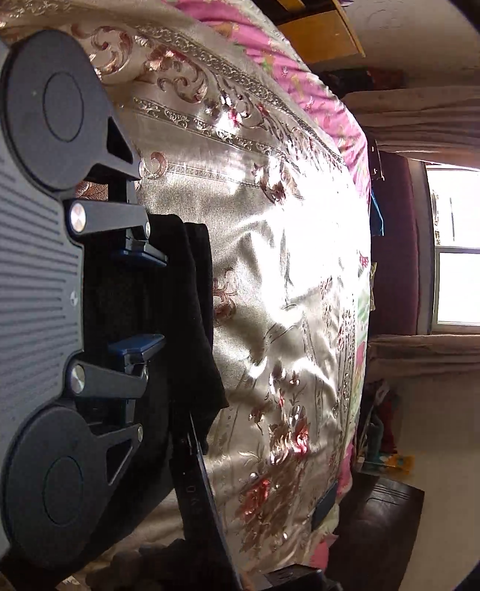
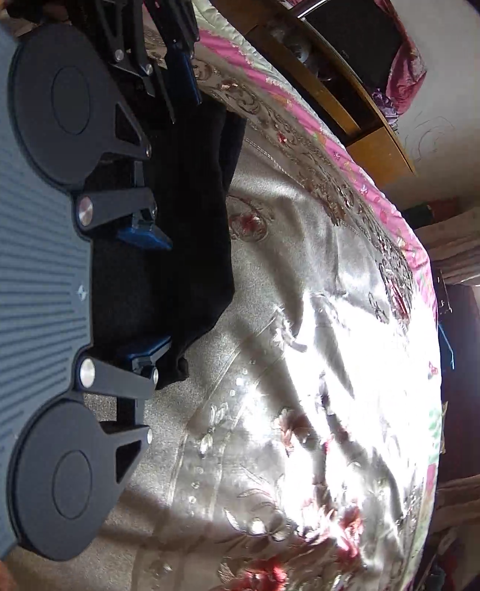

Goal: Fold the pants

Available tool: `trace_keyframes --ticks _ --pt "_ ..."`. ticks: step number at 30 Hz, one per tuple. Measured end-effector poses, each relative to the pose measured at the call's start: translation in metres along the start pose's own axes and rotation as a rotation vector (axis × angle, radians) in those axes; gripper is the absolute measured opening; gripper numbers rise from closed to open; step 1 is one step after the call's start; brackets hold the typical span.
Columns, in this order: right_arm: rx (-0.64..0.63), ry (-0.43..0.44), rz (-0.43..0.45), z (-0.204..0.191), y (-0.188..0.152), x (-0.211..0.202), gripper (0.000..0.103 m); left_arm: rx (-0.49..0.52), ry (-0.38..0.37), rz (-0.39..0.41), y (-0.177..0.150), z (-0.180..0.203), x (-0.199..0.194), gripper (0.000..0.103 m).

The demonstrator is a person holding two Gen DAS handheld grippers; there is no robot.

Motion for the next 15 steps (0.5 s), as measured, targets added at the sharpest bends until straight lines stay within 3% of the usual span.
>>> trace_keyframes --ticks 3,6,9,12,15 --pt "0.041 0.003 0.023 0.007 0.001 -0.024 0.044 -0.046 0.034 0.014 0.008 -0.016 -0.005 0.055" --pt "0.128 0.019 0.042 0.017 -0.008 -0.062 0.052 -0.070 0.024 0.019 0.009 -0.022 -0.022 0.055" --pt "0.238 0.101 -0.013 0.025 -0.039 -0.086 0.060 -0.122 -0.009 0.027 -0.008 -0.026 -0.039 0.060" --pt "0.327 0.177 -0.069 0.026 -0.060 -0.078 0.061 -0.217 -0.040 0.007 -0.033 -0.032 -0.044 0.064" --pt "0.381 0.253 -0.093 0.017 -0.068 -0.056 0.071 -0.314 -0.081 -0.012 -0.051 -0.032 -0.040 0.068"
Point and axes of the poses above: each gripper's, at about its wrist camera, not at the fingertips, and x roughly the way its jaws point, z to its right, y to its top, the point moved 9 cm from there along x, roughly the way its jaws point, and after that the axes turned 2 degrees about -y, right-handed, at the moved point
